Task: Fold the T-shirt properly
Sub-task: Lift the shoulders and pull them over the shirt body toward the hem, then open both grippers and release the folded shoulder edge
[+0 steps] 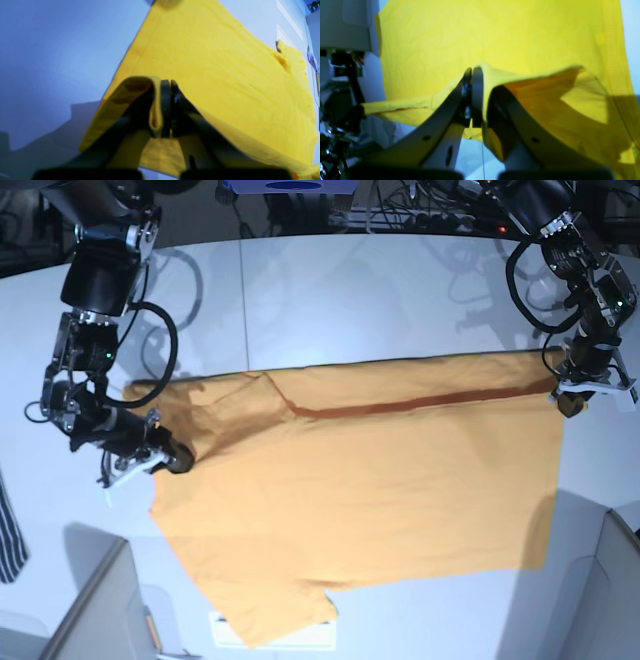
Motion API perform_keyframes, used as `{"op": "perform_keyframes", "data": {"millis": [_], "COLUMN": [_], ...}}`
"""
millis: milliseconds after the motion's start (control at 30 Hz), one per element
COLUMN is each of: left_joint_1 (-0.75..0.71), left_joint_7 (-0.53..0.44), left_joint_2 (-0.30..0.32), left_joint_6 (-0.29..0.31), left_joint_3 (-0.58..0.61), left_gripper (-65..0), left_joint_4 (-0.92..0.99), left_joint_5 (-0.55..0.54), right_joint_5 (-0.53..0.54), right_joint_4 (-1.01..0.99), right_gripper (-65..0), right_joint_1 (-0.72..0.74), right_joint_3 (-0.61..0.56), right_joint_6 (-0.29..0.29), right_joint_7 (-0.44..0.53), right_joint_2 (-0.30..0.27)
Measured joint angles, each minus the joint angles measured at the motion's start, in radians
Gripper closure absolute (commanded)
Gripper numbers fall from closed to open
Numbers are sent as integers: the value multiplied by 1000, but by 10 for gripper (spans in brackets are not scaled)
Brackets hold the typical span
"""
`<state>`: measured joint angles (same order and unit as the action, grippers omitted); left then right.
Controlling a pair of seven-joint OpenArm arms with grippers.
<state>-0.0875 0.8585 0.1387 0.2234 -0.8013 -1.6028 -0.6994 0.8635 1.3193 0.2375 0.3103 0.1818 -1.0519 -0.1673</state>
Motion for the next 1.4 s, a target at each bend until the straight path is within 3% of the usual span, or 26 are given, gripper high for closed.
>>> {"op": "perform_keyframes", "data": {"millis": [200, 433, 533, 567, 633, 800, 933, 1000, 1100, 1200, 1300, 1400], "left_joint_1": [12, 13, 13, 13, 19, 58, 92, 97, 85, 48, -14, -95], "left_joint_7": [-2, -4, -5, -6, -5, -5, -8, -9, 0, -7, -18, -8], "left_joint_2": [0, 5, 3, 4, 3, 3, 3, 6, 13, 19, 17, -31], "left_joint_6": [-2, -3, -3, -3, -3, -5, -7, -6, -3, -1, 3, 10], "left_joint_3": [83, 70, 70, 70, 70, 70, 69, 69, 22, -89, -132, -133], "left_gripper": [0, 0, 0, 0, 0, -398, -569, -602, -612, -615, -617, -617], "left_joint_4": [2, 51, 59, 59, 58, 54, 54, 53, 25, -53, -126, -143], "left_joint_5": [9, 14, 14, 13, 14, 13, 11, 11, 10, 10, 5, -6], "right_joint_5": [-1, -1, -5, -5, -4, -119, -211, -221, -218, -222, -214, -210], "right_joint_4": [-13, -13, -13, -13, -13, -13, 31, 98, 233, 368, 472, 521], "right_gripper": [0, 0, -209, -248, -251, -222, -222, -222, -222, -222, -222, -222], "right_joint_1": [11, 17, 16, 16, 17, 16, -25, -74, -161, -245, -319, -393], "right_joint_3": [0, 0, 0, 0, 0, 8, 10, 10, 48, 97, 133, 203], "right_joint_6": [0, -2, -3, -3, -3, -3, -7, -19, -129, -196, -203, -201], "right_joint_7": [12, 12, 17, 20, 20, 23, 90, 125, 177, 212, 202, 203], "right_joint_2": [0, 0, -5, -6, -6, -6, -3, -2, 7, 31, 83, 165]}}
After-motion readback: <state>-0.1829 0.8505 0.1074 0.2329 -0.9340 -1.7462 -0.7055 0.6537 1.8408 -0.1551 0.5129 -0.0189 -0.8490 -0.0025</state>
